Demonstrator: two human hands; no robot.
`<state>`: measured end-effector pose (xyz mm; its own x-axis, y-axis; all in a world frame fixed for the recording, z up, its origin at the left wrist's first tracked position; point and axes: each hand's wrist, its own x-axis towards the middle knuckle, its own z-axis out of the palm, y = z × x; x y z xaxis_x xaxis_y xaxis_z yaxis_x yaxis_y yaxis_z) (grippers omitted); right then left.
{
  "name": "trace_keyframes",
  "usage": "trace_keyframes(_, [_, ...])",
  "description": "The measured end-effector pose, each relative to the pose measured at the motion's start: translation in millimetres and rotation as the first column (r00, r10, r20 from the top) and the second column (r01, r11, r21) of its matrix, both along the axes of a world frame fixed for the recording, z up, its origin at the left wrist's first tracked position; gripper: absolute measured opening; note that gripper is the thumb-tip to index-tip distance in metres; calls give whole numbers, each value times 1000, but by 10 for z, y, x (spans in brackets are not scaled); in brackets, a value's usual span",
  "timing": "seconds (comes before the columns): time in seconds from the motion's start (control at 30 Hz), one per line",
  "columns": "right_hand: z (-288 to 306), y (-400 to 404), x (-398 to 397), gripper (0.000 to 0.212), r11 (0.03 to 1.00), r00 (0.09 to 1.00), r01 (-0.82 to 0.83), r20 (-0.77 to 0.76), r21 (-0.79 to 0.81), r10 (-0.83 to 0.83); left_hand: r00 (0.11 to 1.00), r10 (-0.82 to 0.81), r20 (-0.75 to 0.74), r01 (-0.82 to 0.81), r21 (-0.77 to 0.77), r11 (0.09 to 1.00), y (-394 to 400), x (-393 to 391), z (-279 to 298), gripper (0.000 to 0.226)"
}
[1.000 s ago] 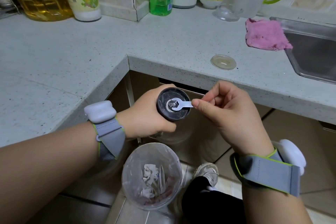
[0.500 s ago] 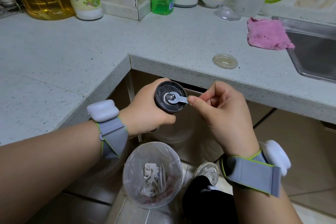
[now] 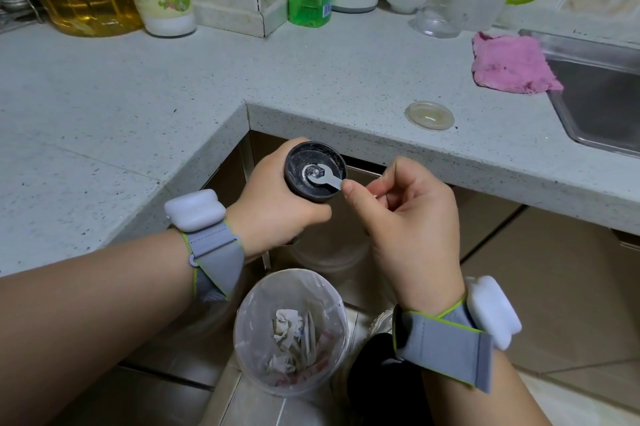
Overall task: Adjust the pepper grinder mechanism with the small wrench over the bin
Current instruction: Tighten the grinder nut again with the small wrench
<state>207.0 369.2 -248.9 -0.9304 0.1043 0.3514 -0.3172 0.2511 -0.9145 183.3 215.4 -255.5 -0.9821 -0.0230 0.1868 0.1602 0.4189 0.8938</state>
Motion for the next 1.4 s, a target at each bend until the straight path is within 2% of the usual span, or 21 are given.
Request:
trace_keyframes(0.13, [-36,-70,39,38,996,994,58,-100,60,-52,1000,17,9,-18,49,999,-5,-8,-8,50])
trace_keyframes(0.47, [-112,-201,80,34,995,981,103,-165,7,-100,998,60,6,-60,28,998,-25,-15,22,52])
trace_keyframes(0.53, [-102,-220,63,35,990,994,54,-86,-127,-65,998,62,14,-63,24,998,-37,-35,24,51])
trace_keyframes(0.63, [-46,-231,21,34,889,994,-62,50,-454,95,994,92,56,-95,51,994,-52,-60,22,50])
trace_keyframes(0.73, [18,-110,-122,33,870,999,-20,32,-493,41,982,132,133,-149,123,981,-42,-71,-56,54])
trace_keyframes(0.83, [181,7,-431,29,923,1000,23,13,-383,-20,978,134,159,-157,145,977,-45,-77,-78,56])
trace_keyframes(0.93, [289,38,-765,27,982,996,62,81,-176,-49,983,101,154,-120,118,986,-37,-82,-70,56])
trace_keyframes(1.03, [347,-2,-963,25,996,992,89,83,17,-90,986,86,144,-104,118,988,-55,-77,-54,55])
trace_keyframes(1.2, [330,-87,-1157,8,960,986,137,57,245,-156,988,85,131,-101,121,987,-72,-70,-25,56])
trace_keyframes(1.4, [326,-168,-1351,9,858,966,219,24,465,-259,986,76,150,-98,147,984,-73,-71,-36,54])
